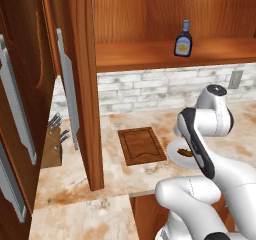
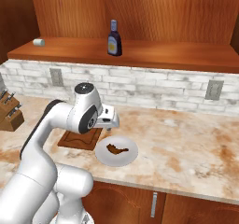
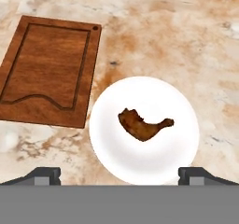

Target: Pick the chicken drumstick from the plate and place it on the cutting board. Then pick the condiment bottle from the cabinet and place it next to the cutting board.

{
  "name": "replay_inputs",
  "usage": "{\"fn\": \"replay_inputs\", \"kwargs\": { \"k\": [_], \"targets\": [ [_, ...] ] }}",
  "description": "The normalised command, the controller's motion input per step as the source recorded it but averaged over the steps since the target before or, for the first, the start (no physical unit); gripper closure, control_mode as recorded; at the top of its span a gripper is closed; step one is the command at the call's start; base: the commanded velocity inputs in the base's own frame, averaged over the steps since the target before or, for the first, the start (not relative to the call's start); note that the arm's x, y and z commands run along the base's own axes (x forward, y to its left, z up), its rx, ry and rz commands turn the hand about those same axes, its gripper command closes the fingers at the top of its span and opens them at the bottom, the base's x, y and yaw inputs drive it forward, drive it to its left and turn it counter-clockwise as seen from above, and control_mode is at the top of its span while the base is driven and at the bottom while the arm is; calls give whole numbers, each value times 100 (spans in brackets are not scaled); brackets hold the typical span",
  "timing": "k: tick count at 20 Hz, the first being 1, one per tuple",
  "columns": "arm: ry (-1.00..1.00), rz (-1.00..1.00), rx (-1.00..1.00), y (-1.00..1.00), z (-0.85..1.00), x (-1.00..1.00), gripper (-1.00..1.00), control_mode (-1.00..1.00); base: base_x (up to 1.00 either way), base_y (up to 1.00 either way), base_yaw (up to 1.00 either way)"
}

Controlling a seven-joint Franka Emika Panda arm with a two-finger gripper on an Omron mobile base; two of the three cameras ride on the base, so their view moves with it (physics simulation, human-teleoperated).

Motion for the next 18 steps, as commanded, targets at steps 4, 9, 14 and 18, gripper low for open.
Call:
{"fn": "replay_inputs", "kwargs": {
  "k": [4, 9, 14, 18],
  "targets": [
    [0, 0, -1, -13, -20, -6, -100, -100, 0, 0, 0],
    [-1, 0, -1, -8, -20, -2, -100, -100, 0, 0, 0],
    [-2, 0, -1, -6, -19, 0, -100, -100, 0, 0, 0],
    [-2, 1, 0, -8, -18, 0, -100, -100, 0, 0, 0]
  ]
}}
